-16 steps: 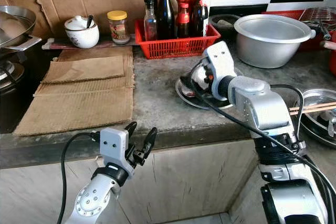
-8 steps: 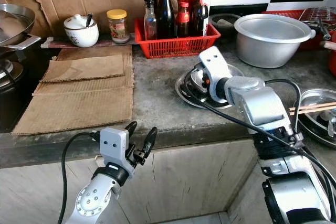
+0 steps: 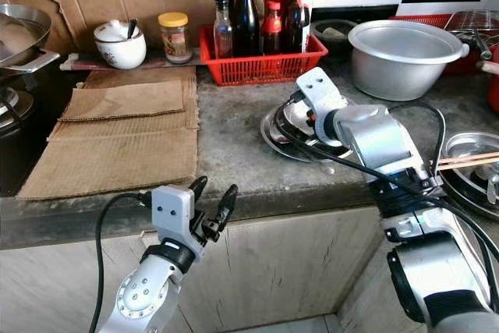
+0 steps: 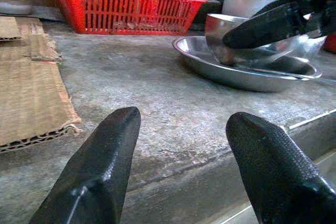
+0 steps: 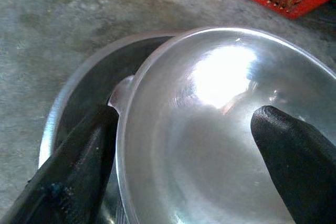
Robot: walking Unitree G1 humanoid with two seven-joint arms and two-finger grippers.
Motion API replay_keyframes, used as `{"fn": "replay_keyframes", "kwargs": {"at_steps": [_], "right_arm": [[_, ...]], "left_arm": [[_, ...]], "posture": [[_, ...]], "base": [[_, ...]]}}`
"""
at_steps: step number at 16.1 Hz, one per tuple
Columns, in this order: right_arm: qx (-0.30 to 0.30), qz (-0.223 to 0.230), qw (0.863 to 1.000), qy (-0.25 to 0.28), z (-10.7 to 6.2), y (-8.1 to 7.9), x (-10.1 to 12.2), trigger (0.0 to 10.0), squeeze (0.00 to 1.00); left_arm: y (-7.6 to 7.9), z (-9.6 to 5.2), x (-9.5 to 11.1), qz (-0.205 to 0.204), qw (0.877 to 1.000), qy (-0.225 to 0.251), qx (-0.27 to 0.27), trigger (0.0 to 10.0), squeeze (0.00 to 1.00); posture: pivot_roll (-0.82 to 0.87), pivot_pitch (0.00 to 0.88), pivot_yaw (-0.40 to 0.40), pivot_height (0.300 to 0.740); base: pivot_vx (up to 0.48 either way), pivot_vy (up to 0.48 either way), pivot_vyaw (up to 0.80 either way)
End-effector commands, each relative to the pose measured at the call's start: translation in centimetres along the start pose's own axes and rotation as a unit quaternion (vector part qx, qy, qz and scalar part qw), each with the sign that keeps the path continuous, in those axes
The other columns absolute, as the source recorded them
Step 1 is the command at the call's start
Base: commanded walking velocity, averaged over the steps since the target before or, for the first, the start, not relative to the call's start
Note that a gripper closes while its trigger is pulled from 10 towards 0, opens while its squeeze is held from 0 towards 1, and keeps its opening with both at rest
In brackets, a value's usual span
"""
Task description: Kitchen organization
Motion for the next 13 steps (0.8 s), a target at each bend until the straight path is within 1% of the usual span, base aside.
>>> {"fn": "replay_keyframes", "kwargs": {"at_steps": [1,2,5,7,10,12,13], "right_arm": [[-0.008,-0.009,1.000,-0.004,-0.2,0.4,0.5,10.0,0.00],[-0.013,-0.020,1.000,-0.011,0.0,0.7,0.6,10.0,0.00],[-0.017,-0.035,0.999,-0.029,0.6,1.1,0.1,10.0,0.00],[-0.023,-0.038,0.998,-0.040,1.1,1.4,-0.4,10.0,0.00],[-0.028,-0.041,0.998,-0.044,1.4,1.8,-0.5,10.0,0.00],[-0.025,-0.047,0.997,-0.048,1.6,1.7,-0.6,10.0,0.00],[-0.028,-0.047,0.997,-0.045,1.7,1.8,-0.4,2.7,0.00]], "left_arm": [[0.2,-0.1,0.9,0.002,1.000,0.017,-0.002,10.0,0.00],[0.3,-0.1,0.8,0.002,1.000,0.017,-0.003,10.0,0.00],[0.3,0.0,0.8,0.004,1.000,0.017,-0.003,10.0,0.00],[0.4,0.0,0.8,0.004,1.000,0.018,-0.003,10.0,0.00],[0.4,-0.1,0.8,0.006,1.000,0.018,-0.002,10.0,0.00],[0.4,-0.1,0.8,0.006,1.000,0.018,-0.003,10.0,0.00],[0.4,-0.1,0.7,0.006,1.000,0.018,-0.002,10.0,0.00]], "posture": [[0.10,0.052,-0.054,0.740],[0.10,0.049,-0.056,0.740],[0.10,0.042,-0.062,0.740],[0.10,0.042,-0.064,0.740],[0.10,0.044,-0.067,0.740],[0.10,0.044,-0.065,0.740],[0.10,0.045,-0.066,0.740]], "base": [[0.000,0.000,0.00],[0.000,0.000,0.00],[0.000,0.000,0.00],[0.000,0.000,0.00],[0.000,0.000,0.00],[0.000,0.000,0.00],[0.000,0.000,0.00]]}}
Point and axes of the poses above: a point about 5 cm out from each wrist's last joint towards the gripper, its own z axis pointing out of the wrist towards the gripper, its own x axis along the axis of the wrist's last joint, y = z × x, the point moved 6 cm from there along z, pointing out of the wrist towards the gripper, and after that the axes turned 11 degrees about z, right-handed, at the moved point
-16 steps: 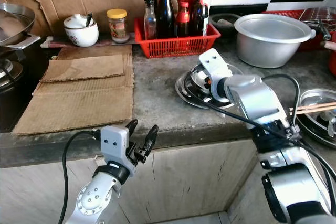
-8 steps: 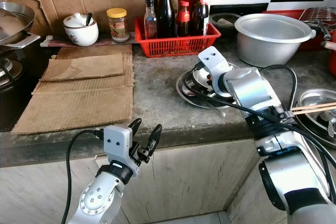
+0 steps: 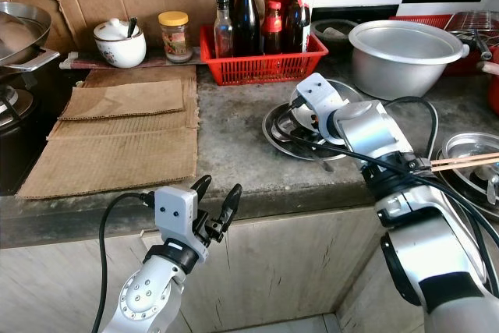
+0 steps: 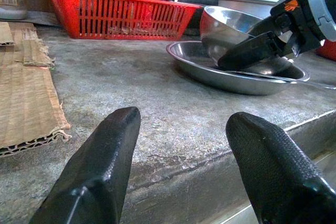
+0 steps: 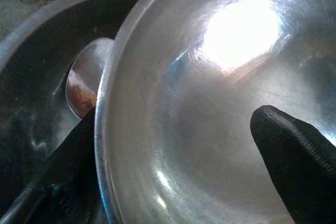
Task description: Kitchen organization
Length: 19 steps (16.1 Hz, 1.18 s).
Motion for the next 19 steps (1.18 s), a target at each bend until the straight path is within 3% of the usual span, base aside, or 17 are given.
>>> {"fn": "replay_keyframes", "kwargs": {"at_steps": [1,15,18,19], "right_arm": [[-0.001,-0.007,1.000,0.008,-0.1,0.0,0.8,0.0,0.00],[0.007,0.026,0.998,0.058,-0.6,-0.5,3.1,0.0,0.00],[0.016,0.062,0.990,0.123,-1.4,-0.9,5.4,0.0,0.00],[0.014,0.080,0.981,0.175,-2.1,-0.9,7.0,0.0,0.00]], "left_arm": [[0.0,-0.1,0.4,0.006,1.000,0.007,0.003,10.0,0.00],[-0.5,0.1,0.6,0.013,1.000,0.010,0.009,10.0,0.00],[-0.7,0.2,0.5,0.015,1.000,0.010,0.010,10.0,0.00],[-0.7,0.2,0.5,0.015,1.000,0.011,0.010,10.0,0.00]], "posture": [[0.10,0.046,-0.066,0.740],[0.11,0.045,-0.062,0.740],[0.11,0.039,-0.057,0.740],[0.11,0.035,-0.056,0.740]], "base": [[0.000,0.000,0.00],[0.000,0.000,0.00],[0.000,0.000,0.00],[0.000,0.000,0.00]]}}
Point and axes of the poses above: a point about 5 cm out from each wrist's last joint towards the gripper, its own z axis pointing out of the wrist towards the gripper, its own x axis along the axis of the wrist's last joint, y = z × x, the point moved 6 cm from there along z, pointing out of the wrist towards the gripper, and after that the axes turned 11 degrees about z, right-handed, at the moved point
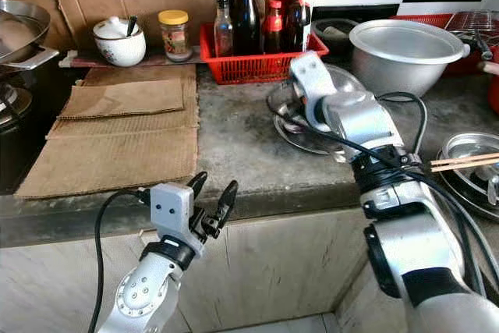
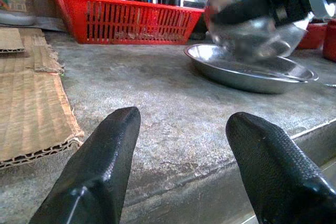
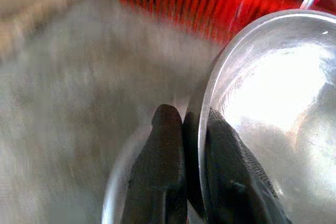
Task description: Kitchen organization
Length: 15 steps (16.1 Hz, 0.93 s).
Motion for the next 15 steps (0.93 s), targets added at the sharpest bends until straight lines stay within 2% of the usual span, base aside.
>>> {"fn": "replay_keyframes", "kwargs": {"at_steps": [1,2,3,4,5,7,8,10,12,13,14,15], "right_arm": [[-0.010,0.014,0.996,0.084,-1.0,0.3,3.5,0.0,0.00],[-0.014,0.029,0.994,0.106,-1.3,0.4,4.2,0.0,0.00],[-0.013,0.026,0.985,0.172,-2.1,0.1,5.9,0.0,0.00],[0.000,0.040,0.966,0.257,-3.9,-0.8,7.6,0.0,0.00],[-0.001,0.052,0.961,0.272,-4.4,-1.0,7.6,0.0,0.00],[-0.012,0.084,0.941,0.328,-6.2,-1.6,6.6,0.0,0.00],[-0.037,0.106,0.931,0.347,-6.9,-1.2,5.6,0.0,0.00],[-0.045,0.128,0.918,0.373,-8.1,-2.3,4.3,0.0,0.00],[-0.057,0.125,0.903,0.406,-9.9,-4.1,4.2,0.0,0.00],[-0.060,0.125,0.900,0.412,-10.2,-4.4,4.2,0.0,0.00],[-0.065,0.099,0.897,0.427,-10.7,-5.0,4.7,0.0,0.00],[-0.068,0.095,0.896,0.429,-10.8,-5.0,4.7,0.0,0.00]], "left_arm": [[0.0,0.1,0.2,0.008,1.000,0.004,0.001,10.0,0.00],[0.0,0.1,0.2,0.008,1.000,0.005,0.001,10.0,0.00],[-0.1,0.2,0.3,0.008,1.000,0.006,0.001,10.0,0.00],[-0.3,0.2,0.5,0.008,1.000,0.008,0.005,10.0,0.00],[-0.3,0.2,0.5,0.008,1.000,0.009,0.006,10.0,0.00],[-0.4,0.3,0.7,0.008,1.000,0.013,0.008,10.0,0.00],[-0.5,0.3,0.9,0.007,1.000,0.016,0.011,10.0,0.00],[-0.9,0.5,1.2,0.008,1.000,0.021,0.014,10.0,0.00],[-1.2,0.6,1.5,0.008,0.999,0.026,0.019,10.0,0.00],[-1.3,0.7,1.6,0.006,0.999,0.028,0.022,10.0,0.00],[-1.4,0.8,1.9,0.008,0.999,0.033,0.025,10.0,0.00],[-1.4,0.8,2.1,0.009,0.999,0.037,0.026,10.0,0.00]], "posture": [[0.11,0.036,-0.054,0.740],[0.11,0.033,-0.055,0.740],[0.11,0.031,-0.055,0.740],[0.11,0.026,-0.052,0.740],[0.11,0.026,-0.052,0.740],[0.11,0.020,-0.046,0.740],[0.11,0.016,-0.041,0.740],[0.11,0.017,-0.033,0.740],[0.10,0.020,-0.025,0.740],[0.10,0.020,-0.024,0.740],[0.10,0.021,-0.023,0.740],[0.10,0.022,-0.021,0.740]], "base": [[0.000,0.000,0.00],[0.000,0.000,0.00],[0.000,0.000,0.00],[0.000,0.000,0.00],[0.000,0.000,0.00],[0.000,0.000,0.00],[0.000,0.000,0.00],[0.000,0.000,0.00],[0.000,0.000,0.00],[0.000,0.000,0.00],[0.000,0.000,0.00],[0.000,0.000,0.00]]}}
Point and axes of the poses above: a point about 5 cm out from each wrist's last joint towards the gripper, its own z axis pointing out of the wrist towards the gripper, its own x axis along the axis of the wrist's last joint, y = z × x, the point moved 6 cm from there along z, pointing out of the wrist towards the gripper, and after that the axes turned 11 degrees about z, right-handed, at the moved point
